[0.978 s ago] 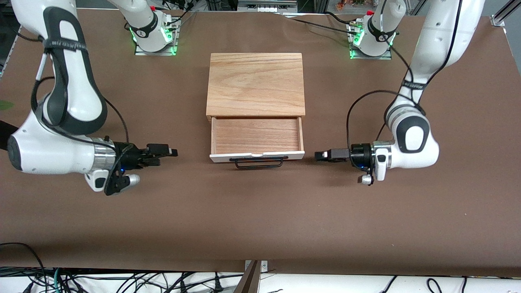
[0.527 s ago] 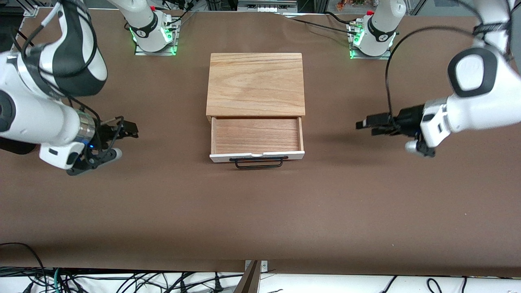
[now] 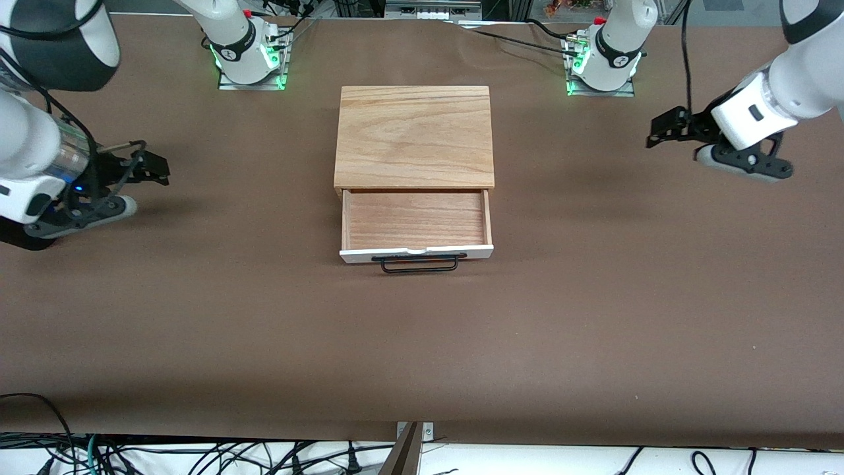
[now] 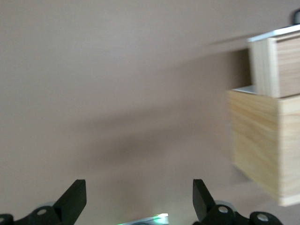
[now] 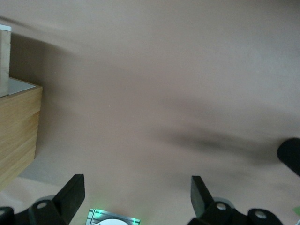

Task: Pull top drawer with both arms simultaneously

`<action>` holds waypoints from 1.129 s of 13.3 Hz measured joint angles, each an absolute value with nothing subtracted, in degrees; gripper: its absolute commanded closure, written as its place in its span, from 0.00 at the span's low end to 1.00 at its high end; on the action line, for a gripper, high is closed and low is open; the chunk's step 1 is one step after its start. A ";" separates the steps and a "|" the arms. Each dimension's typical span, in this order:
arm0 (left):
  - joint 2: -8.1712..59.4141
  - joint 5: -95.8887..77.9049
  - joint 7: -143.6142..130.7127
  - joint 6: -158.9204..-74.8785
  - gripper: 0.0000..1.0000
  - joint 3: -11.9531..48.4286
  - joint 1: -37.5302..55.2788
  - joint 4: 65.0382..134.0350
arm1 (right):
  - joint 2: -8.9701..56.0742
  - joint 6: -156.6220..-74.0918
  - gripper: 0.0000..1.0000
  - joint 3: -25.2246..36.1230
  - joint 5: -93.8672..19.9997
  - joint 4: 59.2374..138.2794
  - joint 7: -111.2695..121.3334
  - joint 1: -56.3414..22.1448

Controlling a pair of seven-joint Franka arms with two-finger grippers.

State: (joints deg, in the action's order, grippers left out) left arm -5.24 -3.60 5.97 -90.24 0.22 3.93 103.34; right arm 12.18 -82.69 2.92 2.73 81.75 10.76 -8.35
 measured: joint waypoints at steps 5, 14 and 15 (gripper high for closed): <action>-5.30 1.42 5.92 -89.79 0.00 0.23 3.32 100.61 | 3.27 -87.76 0.00 1.75 2.63 92.99 3.53 -4.58; -4.87 1.41 -0.56 -89.61 0.00 1.76 1.37 98.76 | 1.90 -91.98 0.00 0.55 2.61 94.19 2.89 -2.33; -4.72 1.41 -1.24 -89.49 0.00 2.05 1.28 98.81 | 1.93 -91.99 0.00 0.55 2.61 94.19 2.89 -2.32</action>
State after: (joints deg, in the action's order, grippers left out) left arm -4.72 1.41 -1.24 -89.49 2.05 1.28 98.81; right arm 1.93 -91.99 0.55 2.61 94.19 2.89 -2.32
